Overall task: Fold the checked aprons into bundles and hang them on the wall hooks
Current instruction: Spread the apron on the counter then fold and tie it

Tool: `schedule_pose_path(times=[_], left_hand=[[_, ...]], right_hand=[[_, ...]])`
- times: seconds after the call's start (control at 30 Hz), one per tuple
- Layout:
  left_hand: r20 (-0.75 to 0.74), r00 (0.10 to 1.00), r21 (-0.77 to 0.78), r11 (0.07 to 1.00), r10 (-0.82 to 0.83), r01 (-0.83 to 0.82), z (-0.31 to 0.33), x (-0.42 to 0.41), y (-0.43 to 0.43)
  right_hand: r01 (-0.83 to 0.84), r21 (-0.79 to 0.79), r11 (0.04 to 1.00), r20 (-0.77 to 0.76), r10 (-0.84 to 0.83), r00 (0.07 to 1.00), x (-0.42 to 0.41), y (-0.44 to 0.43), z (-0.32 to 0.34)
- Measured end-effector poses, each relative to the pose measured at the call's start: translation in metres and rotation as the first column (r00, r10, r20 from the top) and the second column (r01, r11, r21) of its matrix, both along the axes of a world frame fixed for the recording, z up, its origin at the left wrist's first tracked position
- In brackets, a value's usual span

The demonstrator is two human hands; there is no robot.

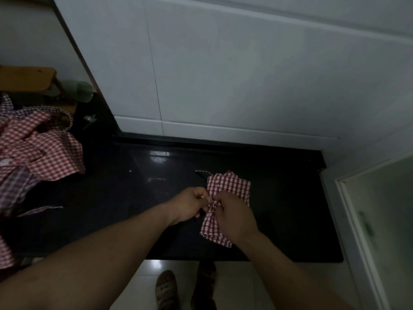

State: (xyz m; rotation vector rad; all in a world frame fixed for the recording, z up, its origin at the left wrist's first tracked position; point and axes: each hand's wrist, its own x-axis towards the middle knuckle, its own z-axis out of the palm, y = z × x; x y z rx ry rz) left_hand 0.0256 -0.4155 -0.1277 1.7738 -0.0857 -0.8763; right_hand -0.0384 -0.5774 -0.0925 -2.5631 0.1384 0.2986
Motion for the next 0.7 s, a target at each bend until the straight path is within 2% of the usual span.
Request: schedule_pose_path(times=[0.17, 0.27, 0.57, 0.7], left_hand=[[0.026, 0.999, 0.069, 0.997, -0.027, 0.025, -0.001, -0.007, -0.002], [0.063, 0.998, 0.086, 0.996, -0.028, 0.022, -0.003, -0.008, -0.002], [0.292, 0.956, 0.3, 0.953, -0.04, -0.052, -0.017, -0.018, -0.004], [0.253, 0.965, 0.347, 0.938, -0.07, -0.023, -0.01, -0.013, -0.006]], right_hand=[[-0.044, -0.081, 0.996, 0.064, 0.049, 0.997, -0.011, -0.008, -0.002], [-0.06, 0.008, 0.998, 0.057, 0.059, 0.997, -0.017, -0.014, -0.002], [0.204, 0.163, 0.965, -0.166, -0.177, 0.97, -0.041, -0.046, -0.018], [0.283, 0.209, 0.936, -0.218, -0.237, 0.947, -0.033, -0.054, -0.011]])
